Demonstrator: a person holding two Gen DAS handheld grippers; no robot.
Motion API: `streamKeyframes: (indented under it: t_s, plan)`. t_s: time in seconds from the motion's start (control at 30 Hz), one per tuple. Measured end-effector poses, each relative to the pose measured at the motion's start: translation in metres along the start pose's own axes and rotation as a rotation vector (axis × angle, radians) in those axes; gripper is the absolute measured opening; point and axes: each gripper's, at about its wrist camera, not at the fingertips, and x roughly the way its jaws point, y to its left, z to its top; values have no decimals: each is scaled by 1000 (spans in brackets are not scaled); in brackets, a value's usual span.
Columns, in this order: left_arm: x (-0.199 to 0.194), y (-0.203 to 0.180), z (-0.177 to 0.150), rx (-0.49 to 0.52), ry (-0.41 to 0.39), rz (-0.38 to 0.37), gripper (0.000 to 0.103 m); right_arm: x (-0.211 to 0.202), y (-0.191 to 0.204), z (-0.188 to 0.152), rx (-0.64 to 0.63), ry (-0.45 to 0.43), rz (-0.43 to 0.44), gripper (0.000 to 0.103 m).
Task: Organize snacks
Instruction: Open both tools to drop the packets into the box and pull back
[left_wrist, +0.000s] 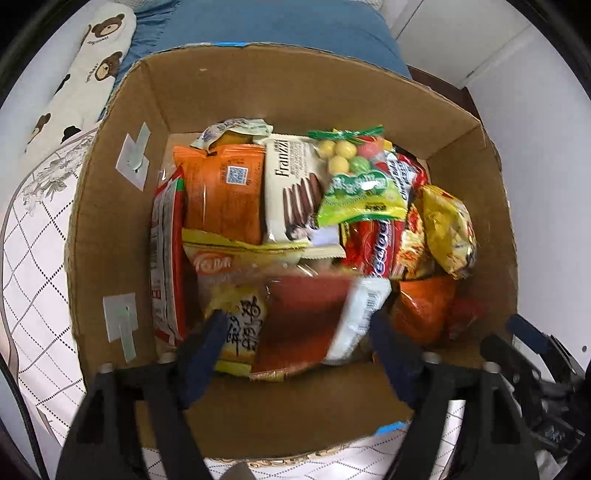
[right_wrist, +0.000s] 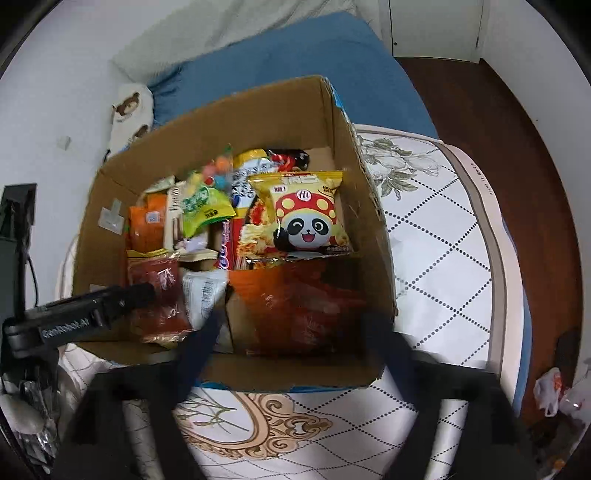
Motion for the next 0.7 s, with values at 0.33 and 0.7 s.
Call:
streamKeyframes:
  t_s: [0.33,0.7]
  plan:
    - [-3,3,-3,17,-53,70,87,1,20,3,-84,-10,-140,98]
    - [-34,7,-27,36,-164,127,87,-10,31,-4,-119,-76,-218,99]
